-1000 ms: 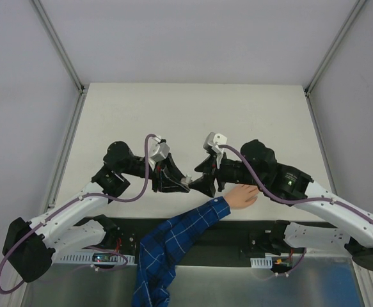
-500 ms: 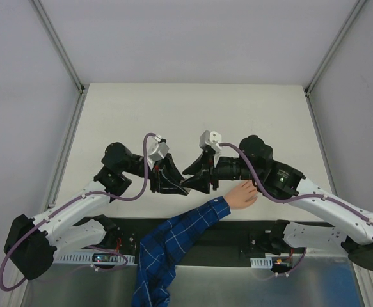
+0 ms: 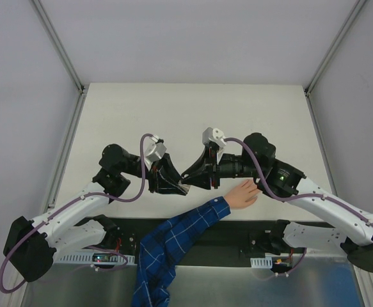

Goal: Paint the nails

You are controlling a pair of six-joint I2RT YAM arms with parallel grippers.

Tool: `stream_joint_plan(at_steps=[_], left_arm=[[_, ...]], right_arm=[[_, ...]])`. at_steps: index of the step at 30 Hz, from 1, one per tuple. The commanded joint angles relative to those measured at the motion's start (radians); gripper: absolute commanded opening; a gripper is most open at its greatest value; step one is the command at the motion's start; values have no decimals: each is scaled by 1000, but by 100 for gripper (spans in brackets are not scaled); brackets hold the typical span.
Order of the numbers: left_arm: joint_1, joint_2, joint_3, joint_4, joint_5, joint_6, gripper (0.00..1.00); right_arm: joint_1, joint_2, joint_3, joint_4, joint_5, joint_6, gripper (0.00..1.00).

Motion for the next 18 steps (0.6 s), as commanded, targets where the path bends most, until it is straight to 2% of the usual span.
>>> stream_joint_plan(at_steps=[1, 11, 17, 18], left_arm=[[20, -33, -4, 83, 7, 8, 0], [67, -68, -27, 98, -72, 14, 0], [93, -119, -47, 40, -171, 81, 0], [96, -143, -53, 19, -227, 106, 0]], right_arm=[[-8, 1, 10, 63, -64, 18, 24], [-7, 40, 2, 69, -64, 36, 3], [-5, 44, -18, 75, -29, 50, 0], [-7, 46, -22, 78, 3, 70, 1]])
